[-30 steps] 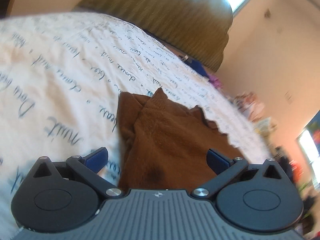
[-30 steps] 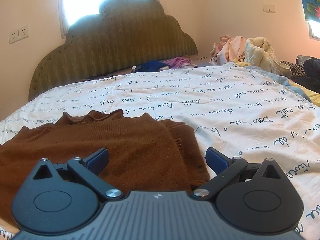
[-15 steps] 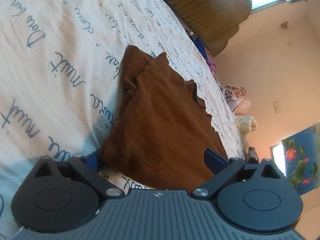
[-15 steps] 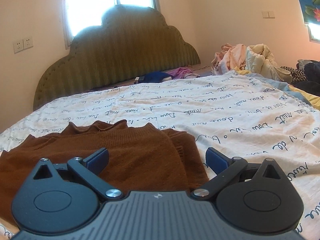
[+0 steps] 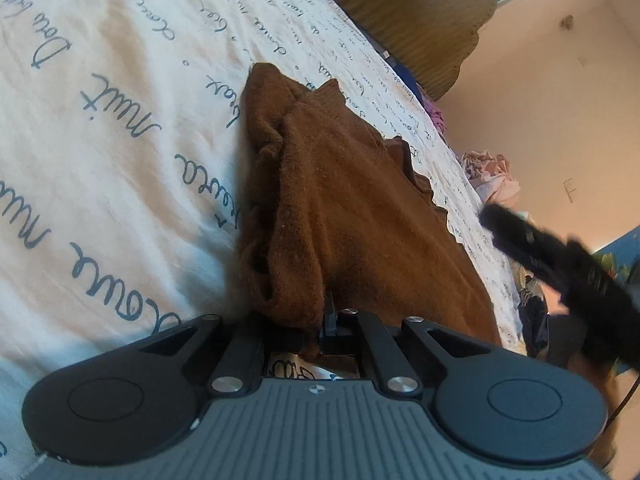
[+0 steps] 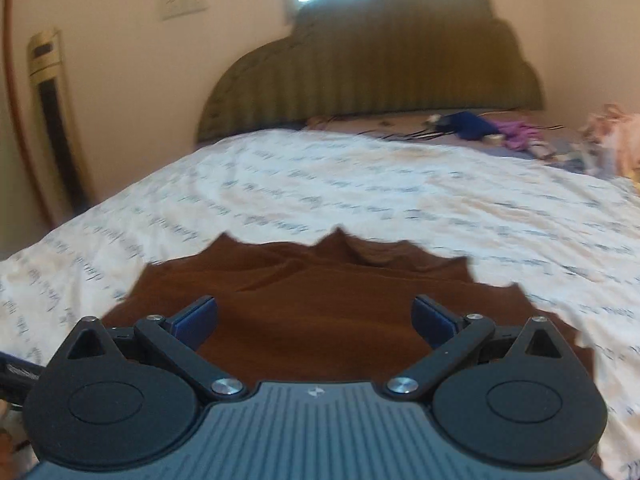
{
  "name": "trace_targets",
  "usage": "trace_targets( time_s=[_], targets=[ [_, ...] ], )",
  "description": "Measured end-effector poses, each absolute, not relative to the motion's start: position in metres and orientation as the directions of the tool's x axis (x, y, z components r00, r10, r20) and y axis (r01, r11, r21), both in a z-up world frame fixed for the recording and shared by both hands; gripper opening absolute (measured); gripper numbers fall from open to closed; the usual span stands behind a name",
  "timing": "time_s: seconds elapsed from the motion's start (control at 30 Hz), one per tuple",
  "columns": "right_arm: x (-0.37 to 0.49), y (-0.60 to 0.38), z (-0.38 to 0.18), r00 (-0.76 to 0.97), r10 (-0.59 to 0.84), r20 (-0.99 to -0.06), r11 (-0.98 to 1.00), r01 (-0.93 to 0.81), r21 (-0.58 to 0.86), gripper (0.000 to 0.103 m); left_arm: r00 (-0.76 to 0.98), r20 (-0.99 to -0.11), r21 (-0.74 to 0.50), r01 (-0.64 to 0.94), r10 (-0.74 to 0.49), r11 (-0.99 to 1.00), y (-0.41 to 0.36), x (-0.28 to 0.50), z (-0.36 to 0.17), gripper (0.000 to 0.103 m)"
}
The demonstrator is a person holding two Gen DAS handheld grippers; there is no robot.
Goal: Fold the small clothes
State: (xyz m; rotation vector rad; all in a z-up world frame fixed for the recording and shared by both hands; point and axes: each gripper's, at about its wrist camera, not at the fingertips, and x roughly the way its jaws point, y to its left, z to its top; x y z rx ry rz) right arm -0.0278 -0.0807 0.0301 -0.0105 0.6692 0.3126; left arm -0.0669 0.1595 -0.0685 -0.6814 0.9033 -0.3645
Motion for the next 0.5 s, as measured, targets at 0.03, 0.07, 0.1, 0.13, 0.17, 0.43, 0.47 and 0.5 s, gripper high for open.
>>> trace_targets(
  time_s=[0.03,0.07,0.1,0.13,0.17,0.43,0.47,0.5],
  targets=[
    [-0.014,-0.062,0.031,0.706,0.311,-0.637,0.942,-0.317,0.108,0.103,0.59,-0.594,-0.664,0.025,-0.547,0.748,0.157,-0.069,-0.068,0.007],
    [-0.002,-0.046,0.03,0.675,0.326,-0.662,0.936,-0.329,0.125,0.103,0.6,-0.595,-0.642,0.045,-0.534,0.766,0.153,-0.071,-0.067,0.008],
    [0.011,-0.031,0.028,0.642,0.339,-0.688,0.93,-0.337,0.143,0.103,0.613,-0.597,-0.613,0.069,-0.518,0.787,0.149,-0.073,-0.066,0.009],
    [0.024,-0.014,0.023,0.604,0.357,-0.712,0.922,-0.35,0.165,0.103,0.626,-0.596,-0.586,0.089,-0.503,0.806,0.147,-0.077,-0.065,0.009],
    [0.035,0.0,0.019,0.577,0.357,-0.735,0.92,-0.352,0.17,0.103,0.639,-0.596,-0.555,0.108,-0.485,0.825,0.142,-0.08,-0.064,0.009],
    [0.063,0.062,-0.012,0.477,0.277,-0.834,0.921,-0.379,0.089,0.103,0.699,-0.604,-0.375,0.175,-0.383,0.91,0.113,-0.092,-0.057,0.01],
    [0.063,0.066,-0.014,0.472,0.272,-0.838,0.913,-0.402,0.07,0.103,0.698,-0.602,-0.382,0.175,-0.388,0.907,0.113,-0.091,-0.058,0.01],
    [0.063,0.07,-0.016,0.473,0.255,-0.843,0.91,-0.412,0.044,0.103,0.696,-0.6,-0.391,0.173,-0.393,0.904,0.114,-0.09,-0.059,0.01]
  ],
)
